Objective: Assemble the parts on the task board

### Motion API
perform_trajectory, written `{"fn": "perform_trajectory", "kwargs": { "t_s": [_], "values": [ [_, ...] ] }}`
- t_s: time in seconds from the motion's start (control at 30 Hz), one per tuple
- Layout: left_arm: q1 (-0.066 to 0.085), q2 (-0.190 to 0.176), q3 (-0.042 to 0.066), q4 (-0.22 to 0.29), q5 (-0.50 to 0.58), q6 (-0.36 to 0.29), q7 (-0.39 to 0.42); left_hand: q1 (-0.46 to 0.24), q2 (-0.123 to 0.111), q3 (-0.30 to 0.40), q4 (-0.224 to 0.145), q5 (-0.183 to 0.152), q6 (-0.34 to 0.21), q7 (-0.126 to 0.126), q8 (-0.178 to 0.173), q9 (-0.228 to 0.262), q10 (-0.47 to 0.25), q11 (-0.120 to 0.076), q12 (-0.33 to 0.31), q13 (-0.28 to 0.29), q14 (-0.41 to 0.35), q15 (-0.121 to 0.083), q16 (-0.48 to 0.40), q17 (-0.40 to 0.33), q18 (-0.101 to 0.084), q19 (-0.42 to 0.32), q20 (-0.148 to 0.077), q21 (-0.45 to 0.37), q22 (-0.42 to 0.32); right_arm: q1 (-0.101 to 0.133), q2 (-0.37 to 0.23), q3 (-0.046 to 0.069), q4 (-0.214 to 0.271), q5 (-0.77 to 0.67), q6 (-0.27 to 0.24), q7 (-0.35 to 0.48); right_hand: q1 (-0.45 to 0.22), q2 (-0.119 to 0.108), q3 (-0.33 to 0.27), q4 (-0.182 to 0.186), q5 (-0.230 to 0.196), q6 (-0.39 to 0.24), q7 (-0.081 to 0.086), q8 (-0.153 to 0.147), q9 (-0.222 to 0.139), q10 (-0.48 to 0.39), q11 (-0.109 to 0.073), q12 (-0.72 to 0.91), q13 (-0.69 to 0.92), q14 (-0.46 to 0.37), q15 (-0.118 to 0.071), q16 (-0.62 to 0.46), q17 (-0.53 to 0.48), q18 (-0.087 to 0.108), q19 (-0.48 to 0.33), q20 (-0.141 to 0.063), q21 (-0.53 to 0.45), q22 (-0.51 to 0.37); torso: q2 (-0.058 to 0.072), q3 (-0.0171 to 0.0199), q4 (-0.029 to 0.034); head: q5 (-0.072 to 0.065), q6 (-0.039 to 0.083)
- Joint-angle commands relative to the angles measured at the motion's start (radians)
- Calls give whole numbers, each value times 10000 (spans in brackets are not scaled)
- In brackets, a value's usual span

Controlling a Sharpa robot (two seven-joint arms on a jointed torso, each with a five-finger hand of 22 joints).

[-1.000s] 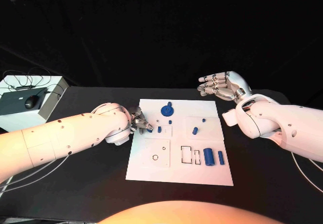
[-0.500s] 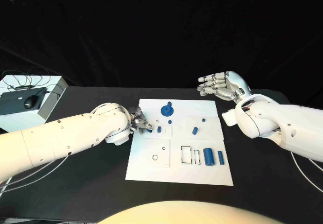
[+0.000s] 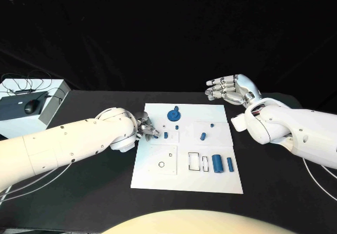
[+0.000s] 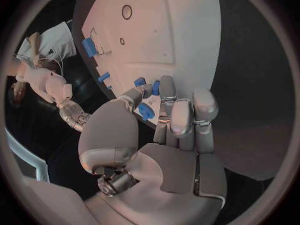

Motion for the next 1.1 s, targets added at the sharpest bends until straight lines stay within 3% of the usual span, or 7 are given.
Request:
{"fn": "perform_trajectory", "kwargs": {
  "t_s": [0.03, 0.5, 0.8, 0.93, 1.1],
  "values": [
    [-82, 60, -65, 62, 233, 609, 12, 312, 224, 917, -997, -21, 95, -47, -44, 1, 56, -25, 32, 12, -21, -31, 51, 30, -129, 56, 41, 63, 30, -1, -1, 7, 7, -5, 100, 101, 69, -1, 14, -41, 73, -63, 4, -52, -4, -97, -11, 7, -10, -61, 5, -16, -14, -13, -61, -2, 44, -27, 2, 1, 2, 2, -5],
    [-82, 105, -71, 33, 245, 379, 34, 390, 345, 236, -628, -64, 267, -171, -46, -68, 161, -61, 39, 34, -7, -49, 108, 67, -166, 96, 33, 128, 57, -1, 3, 7, -3, -7, 144, 61, 41, -7, 40, -36, 140, -98, 16, -50, -3, -140, 5, 10, -10, -107, 23, -16, -16, -13, -95, 17, 63, -95, 19, -11, 15, -33, 25],
    [-81, 125, -69, -97, 191, 117, 71, 344, 280, -174, -306, -103, 256, -221, -60, -96, 118, -65, 62, 64, -16, -53, 65, 4, -167, 78, 19, 54, 12, -1, -7, 7, 3, -8, 161, 40, 36, -7, 42, -34, 153, -120, 21, -53, -4, -163, 11, 15, -11, -128, 30, -17, -16, -12, -109, 26, 70, -130, 32, -18, 11, -49, 32],
    [-81, 130, -68, -118, 185, 82, 81, 283, 229, -696, -74, -120, 287, -258, -75, -133, 74, -66, 89, 89, -28, -57, 25, -41, -165, 62, 10, -7, -23, -1, -9, 6, 4, -9, 160, 35, 39, -14, 40, -39, 158, -133, 30, -52, -4, -183, 20, 16, -10, -152, 38, -18, -18, -12, -121, 35, 72, -155, 31, -15, 16, -58, 30],
    [-80, 131, -67, -150, 185, 91, 80, 497, 296, -2104, 555, -123, 388, -265, -150, -265, -8, -74, 156, 131, -38, -68, -19, -92, -176, 54, -14, -75, -67, -1, -13, 6, 7, 8, 160, 27, 42, -23, 30, -46, 151, -161, 40, -54, -4, -210, 30, 15, -10, -183, 51, -20, -20, -14, -141, 46, 68, -180, 29, -15, 16, -66, 33]
  ]
}}
